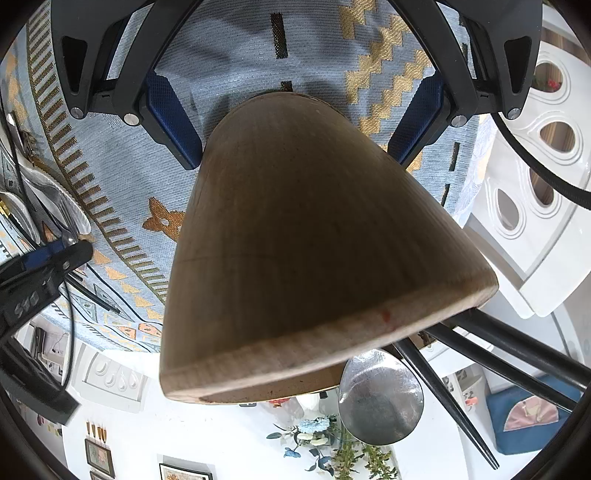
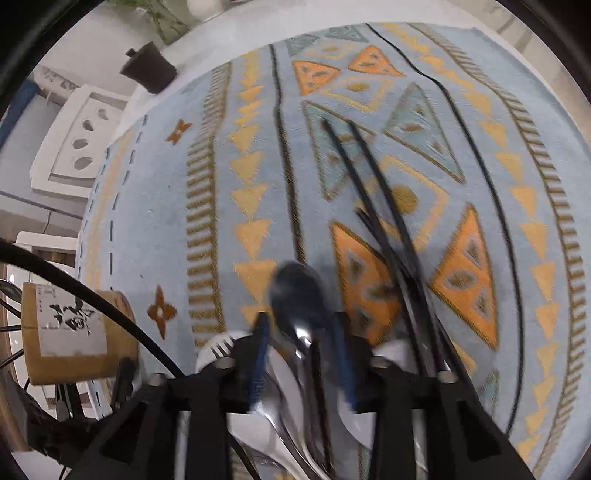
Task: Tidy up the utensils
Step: 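Lower the right gripper onto the pile and grasp another silver spoon, then lift the silver spoon with the right gripper over the wooden cup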
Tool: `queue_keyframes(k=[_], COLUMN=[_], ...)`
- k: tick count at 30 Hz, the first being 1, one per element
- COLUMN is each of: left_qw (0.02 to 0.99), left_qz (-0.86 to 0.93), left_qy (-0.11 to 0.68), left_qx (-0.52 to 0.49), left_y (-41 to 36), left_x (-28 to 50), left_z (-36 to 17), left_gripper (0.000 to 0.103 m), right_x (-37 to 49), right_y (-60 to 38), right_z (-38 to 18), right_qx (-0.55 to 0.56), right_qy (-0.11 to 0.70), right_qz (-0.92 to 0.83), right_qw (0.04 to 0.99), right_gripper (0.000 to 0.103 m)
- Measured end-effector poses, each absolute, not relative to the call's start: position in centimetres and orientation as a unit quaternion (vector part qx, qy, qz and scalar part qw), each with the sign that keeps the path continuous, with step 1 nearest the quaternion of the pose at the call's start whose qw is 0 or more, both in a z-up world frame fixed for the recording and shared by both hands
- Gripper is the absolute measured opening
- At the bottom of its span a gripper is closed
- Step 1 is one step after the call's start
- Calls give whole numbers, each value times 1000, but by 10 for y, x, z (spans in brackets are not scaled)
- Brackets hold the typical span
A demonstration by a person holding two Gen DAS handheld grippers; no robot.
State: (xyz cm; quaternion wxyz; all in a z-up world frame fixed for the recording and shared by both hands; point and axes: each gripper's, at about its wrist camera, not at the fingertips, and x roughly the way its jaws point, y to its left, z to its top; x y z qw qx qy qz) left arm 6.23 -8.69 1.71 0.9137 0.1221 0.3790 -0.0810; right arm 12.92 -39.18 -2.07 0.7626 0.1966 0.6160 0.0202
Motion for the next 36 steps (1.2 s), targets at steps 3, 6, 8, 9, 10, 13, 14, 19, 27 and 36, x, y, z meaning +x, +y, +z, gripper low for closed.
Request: queue_keyframes(k=[3, 6, 8, 9, 10, 13, 14, 19, 27, 36], left_qw=[914, 914, 914, 914, 914, 914, 914, 914, 914, 914], left_qz=[-81, -81, -81, -81, -81, -81, -81, -81, -81, -81], left_qy=[379, 379, 379, 379, 379, 379, 379, 379, 379, 379], left_qx=[122, 122, 122, 122, 122, 122, 122, 123, 122, 123], left_y=[-88, -88, -88, -88, -88, -88, -88, -88, -89, -92], left_x=[62, 62, 62, 62, 62, 62, 62, 62, 63, 64], left_z=[17, 17, 17, 17, 17, 17, 17, 17, 18, 17], left_gripper=[101, 101, 101, 101, 101, 101, 101, 101, 101, 101], right_x=[134, 134, 134, 132, 130, 118, 113, 84, 57, 46], right_y=[-362, -342, -344, -348, -354, -374, -381, -402, -386, -385], right_z=[-19, -16, -13, -12, -10, 1, 6, 44, 105, 141], right_qx=[98, 30, 45, 58, 71, 123, 143, 183, 153, 173], right_qy=[616, 609, 612, 612, 612, 597, 587, 529, 461, 423], right_qz=[2, -8, -10, -12, -12, 3, 12, 42, 53, 70], right_qw=[782, 793, 789, 788, 788, 793, 797, 828, 872, 887], right_gripper=[48, 35, 30, 30, 30, 30, 30, 30, 30, 28])
